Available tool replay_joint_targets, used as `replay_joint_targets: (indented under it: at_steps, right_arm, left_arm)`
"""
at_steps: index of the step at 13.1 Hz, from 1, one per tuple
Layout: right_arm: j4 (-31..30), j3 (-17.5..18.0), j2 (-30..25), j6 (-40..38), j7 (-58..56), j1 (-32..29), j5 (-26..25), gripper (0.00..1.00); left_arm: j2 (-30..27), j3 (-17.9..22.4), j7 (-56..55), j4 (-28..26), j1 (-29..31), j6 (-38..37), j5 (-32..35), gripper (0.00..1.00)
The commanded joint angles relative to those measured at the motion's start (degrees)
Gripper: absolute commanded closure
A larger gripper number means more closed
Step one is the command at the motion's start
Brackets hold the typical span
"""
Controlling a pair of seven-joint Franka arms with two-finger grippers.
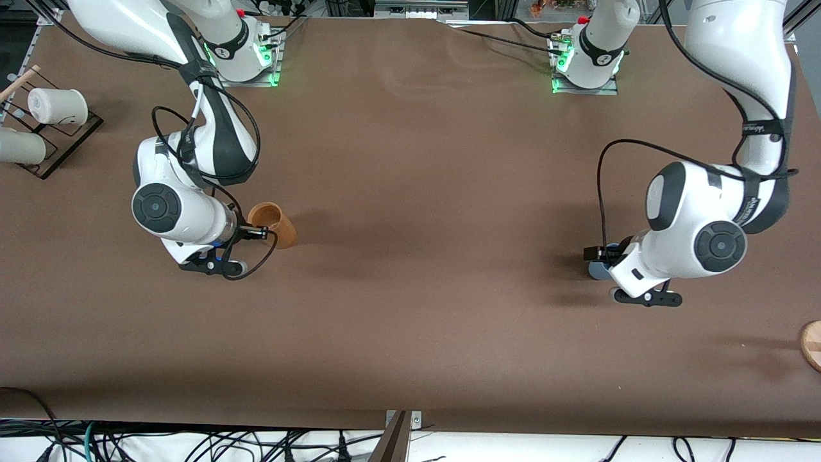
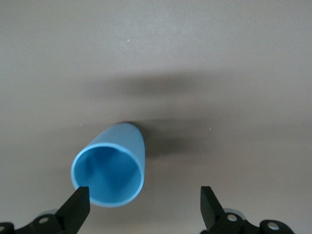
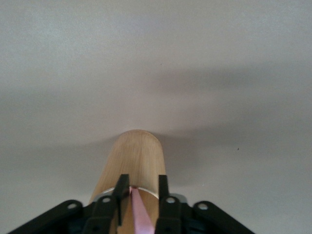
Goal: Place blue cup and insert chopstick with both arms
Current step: 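Lift the chopstick with the right gripper while the left gripper carries the cup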
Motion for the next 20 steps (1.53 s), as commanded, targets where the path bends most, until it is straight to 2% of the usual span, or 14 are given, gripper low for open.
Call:
replay_joint_targets:
  at_steps: [1, 3, 5, 9, 12, 13, 16, 17, 20]
  right_arm:
    - [-0.4, 0.31, -1.52, -1.6, 0.21, -0.31, 0.45, 1.0]
    - [0.82, 0.31, -2.22, -2.91, -0.23, -0.23, 0.45, 1.0]
    - [5.2, 0.4, -2.75, -8.42, -0.32, -0.23, 0.45, 1.0]
    - [18.29, 0.58, -3.19, -21.34, -0.93, -0.14, 0.45, 1.0]
    - [27.78, 1.89, -3.37, -31.1, -1.02, -0.14, 0.37, 1.0]
    - [30.51, 2.07, -3.37, -33.3, -1.02, -0.05, 0.37, 1.0]
    - [34.05, 3.56, -3.37, -35.44, -1.02, -0.05, 0.28, 1.0]
    - [34.06, 3.57, -3.19, -35.17, -1.02, -0.05, 0.28, 1.0]
    - [34.14, 3.48, -2.84, -34.82, -0.93, 0.65, 0.28, 1.0]
  left_arm:
    - [-1.84, -0.31, -0.56, -5.51, -0.05, 5.23, 1.39, 0.0]
    - [-2.28, -0.22, -0.56, -7.54, -0.05, 6.82, 1.39, 0.0]
    - [-2.54, -0.22, -0.56, -9.56, 0.04, 8.93, 3.48, 0.0]
    - [-5.53, -0.31, -0.56, -16.15, 0.04, 13.49, 3.49, 0.0]
    - [-5.53, -0.31, -0.65, -20.81, 0.12, 20.6, 3.49, 0.03]
    - [-5.45, -0.31, -0.65, -21.52, 0.21, 22.37, 3.49, 0.18]
    - [-5.36, -0.31, -0.65, -21.44, 0.83, 22.56, 2.88, 0.97]
    - [-5.36, -0.22, -0.65, -21.44, 1.0, 22.47, 2.53, 1.0]
    - [-5.36, -0.22, -0.47, -20.73, 1.53, 22.03, 2.44, 1.0]
